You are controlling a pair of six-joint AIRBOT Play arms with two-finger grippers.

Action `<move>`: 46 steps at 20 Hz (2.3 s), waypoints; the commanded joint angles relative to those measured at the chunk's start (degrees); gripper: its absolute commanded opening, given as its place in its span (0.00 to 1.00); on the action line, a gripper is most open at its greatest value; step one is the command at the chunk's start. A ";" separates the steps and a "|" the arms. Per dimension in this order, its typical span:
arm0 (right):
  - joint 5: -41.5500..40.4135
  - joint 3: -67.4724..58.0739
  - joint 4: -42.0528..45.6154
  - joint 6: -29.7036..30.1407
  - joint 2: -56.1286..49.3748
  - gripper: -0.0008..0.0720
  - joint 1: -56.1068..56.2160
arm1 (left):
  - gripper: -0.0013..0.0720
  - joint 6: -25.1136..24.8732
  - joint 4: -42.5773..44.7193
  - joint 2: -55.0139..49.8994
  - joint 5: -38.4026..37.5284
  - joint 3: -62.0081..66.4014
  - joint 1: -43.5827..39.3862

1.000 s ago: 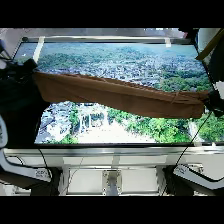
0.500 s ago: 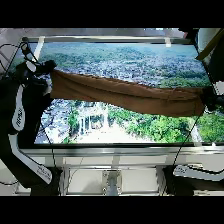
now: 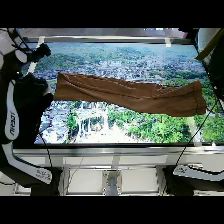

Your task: Fold the clothes and pants, and hang the long-sleeved shirts on hangers.

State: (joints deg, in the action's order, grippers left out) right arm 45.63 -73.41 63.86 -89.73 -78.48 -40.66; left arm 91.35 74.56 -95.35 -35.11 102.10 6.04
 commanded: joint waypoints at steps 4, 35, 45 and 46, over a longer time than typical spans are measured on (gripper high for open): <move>24.17 -6.38 4.63 10.03 -3.50 0.74 -10.27 | 0.75 -8.50 0.02 8.94 -10.34 0.20 -11.21; 25.03 -12.94 -19.15 30.27 -30.93 0.06 -8.90 | 0.39 -10.40 -0.04 8.92 -19.87 0.20 -26.56; 44.00 -25.11 -38.53 29.62 -23.19 0.06 -6.95 | 0.03 -10.38 -3.91 -0.15 -12.33 0.20 -36.15; 44.68 -27.28 -39.04 27.71 -21.53 0.06 -5.40 | 0.03 -10.38 -6.10 -3.41 -10.36 0.20 -38.82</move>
State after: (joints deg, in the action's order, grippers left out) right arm 85.17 -95.90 31.40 -59.75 -103.55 -48.05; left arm 80.97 72.34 -93.21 -49.80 102.26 -27.75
